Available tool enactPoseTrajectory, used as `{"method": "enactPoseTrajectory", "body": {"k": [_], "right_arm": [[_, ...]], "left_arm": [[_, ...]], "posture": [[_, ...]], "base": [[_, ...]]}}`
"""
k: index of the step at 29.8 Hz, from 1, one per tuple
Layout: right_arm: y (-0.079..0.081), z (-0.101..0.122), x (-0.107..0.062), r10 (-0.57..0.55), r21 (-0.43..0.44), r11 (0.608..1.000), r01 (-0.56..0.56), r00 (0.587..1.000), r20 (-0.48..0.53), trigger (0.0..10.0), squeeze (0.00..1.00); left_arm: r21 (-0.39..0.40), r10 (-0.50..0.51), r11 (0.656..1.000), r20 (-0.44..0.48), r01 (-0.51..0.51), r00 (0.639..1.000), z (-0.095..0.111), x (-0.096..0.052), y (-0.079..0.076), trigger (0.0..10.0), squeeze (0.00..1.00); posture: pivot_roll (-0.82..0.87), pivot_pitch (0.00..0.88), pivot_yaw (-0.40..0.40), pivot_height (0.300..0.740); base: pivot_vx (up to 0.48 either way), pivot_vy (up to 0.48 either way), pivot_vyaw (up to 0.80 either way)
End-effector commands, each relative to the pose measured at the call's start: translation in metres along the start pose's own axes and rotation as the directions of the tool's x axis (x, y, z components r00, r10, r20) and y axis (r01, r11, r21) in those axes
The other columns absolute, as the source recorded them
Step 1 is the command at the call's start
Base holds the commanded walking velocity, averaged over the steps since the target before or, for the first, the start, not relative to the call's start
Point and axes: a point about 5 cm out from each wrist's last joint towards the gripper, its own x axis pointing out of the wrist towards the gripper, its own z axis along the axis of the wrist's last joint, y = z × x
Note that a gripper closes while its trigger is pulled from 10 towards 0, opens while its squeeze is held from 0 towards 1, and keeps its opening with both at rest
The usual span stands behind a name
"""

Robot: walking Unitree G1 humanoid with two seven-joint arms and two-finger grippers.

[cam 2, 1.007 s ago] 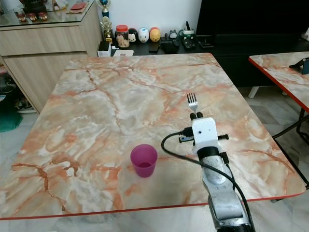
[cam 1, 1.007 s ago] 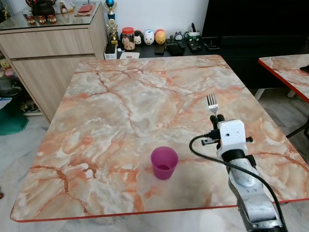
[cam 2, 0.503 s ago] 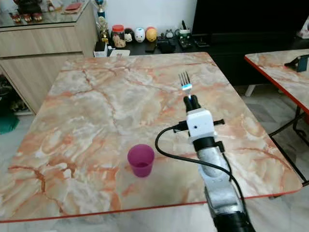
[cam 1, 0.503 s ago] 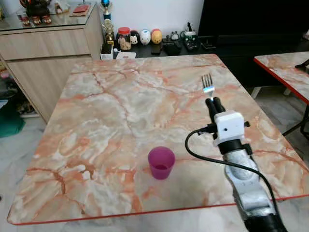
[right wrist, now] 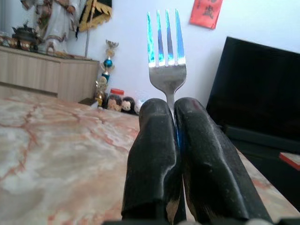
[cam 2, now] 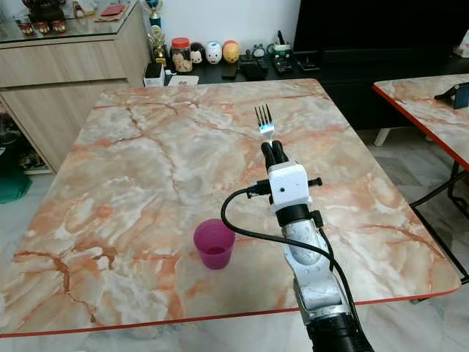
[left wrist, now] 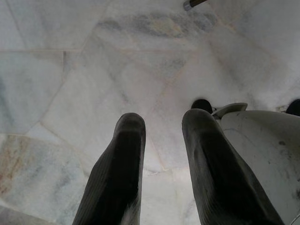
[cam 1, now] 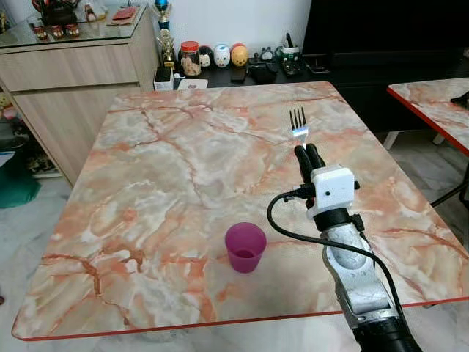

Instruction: Setting the table

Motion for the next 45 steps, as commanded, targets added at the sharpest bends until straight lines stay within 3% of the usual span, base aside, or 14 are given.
{"method": "enactPoseTrajectory", "body": {"k": [1,14,37,45], "right_arm": [[-0.003,0.004,0.000,0.001,-0.012,1.000,0.000,1.000,0.011,10.0,0.00],[0.001,0.008,0.013,-0.006,0.006,1.000,0.006,1.000,0.011,10.0,0.00],[0.006,0.009,0.017,0.012,0.017,1.000,-0.012,1.000,0.002,10.0,0.00],[0.007,0.009,0.018,0.014,0.018,1.000,-0.014,1.000,0.000,10.0,0.00]], "left_arm": [[0.026,0.007,1.000,-0.022,-0.007,1.000,-0.005,-0.001,0.001,10.0,0.00],[0.039,0.008,0.999,-0.016,-0.008,1.000,-0.004,-0.001,0.000,10.0,0.00],[0.024,0.012,1.000,-0.012,-0.012,1.000,-0.003,0.000,-0.001,10.0,0.00],[0.025,0.012,1.000,-0.014,-0.011,1.000,-0.003,0.000,-0.001,10.0,0.00]], "posture": [[-0.09,0.000,0.023,0.732],[-0.08,0.000,0.013,0.732],[-0.08,0.000,0.010,0.732],[-0.07,0.000,0.010,0.732]], "base": [[0.000,0.000,0.00],[0.000,0.000,0.00],[0.000,0.000,0.00],[0.000,-0.281,0.00]]}}
